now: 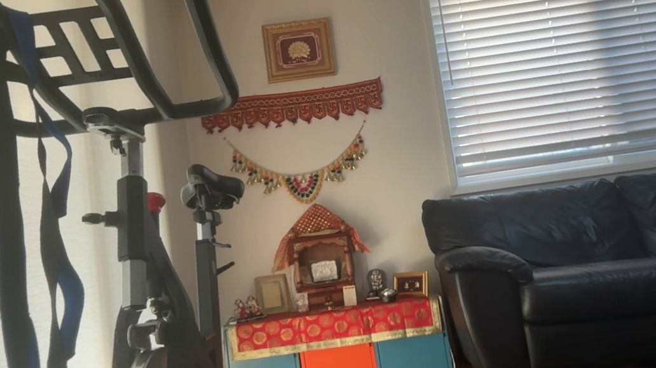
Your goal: Sort medicines into box.
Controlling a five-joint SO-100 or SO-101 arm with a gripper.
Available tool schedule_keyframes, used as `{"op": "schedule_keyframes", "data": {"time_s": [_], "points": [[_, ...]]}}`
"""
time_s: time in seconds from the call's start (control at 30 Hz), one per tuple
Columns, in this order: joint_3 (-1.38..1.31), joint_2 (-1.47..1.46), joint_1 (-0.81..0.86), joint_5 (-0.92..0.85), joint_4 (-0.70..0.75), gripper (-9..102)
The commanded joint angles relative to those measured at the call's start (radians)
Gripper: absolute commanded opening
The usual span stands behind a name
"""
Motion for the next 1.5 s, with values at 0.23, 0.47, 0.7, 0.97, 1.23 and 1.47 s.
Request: {"op": "schedule_keyframes", "data": {"time_s": [0.23,0.47,0.7,0.97,1.23,1.47], "points": [[-0.066,0.031,-0.002,-0.008,0.003,1],[-0.023,0.083,0.028,-0.009,-0.021,1],[0.100,0.192,0.126,-0.008,-0.173,1],[0.032,0.301,0.255,-0.110,-0.069,1],[-0.183,0.382,0.368,-0.207,0.123,1],[-0.301,0.348,0.561,-0.295,0.137,1]]}}
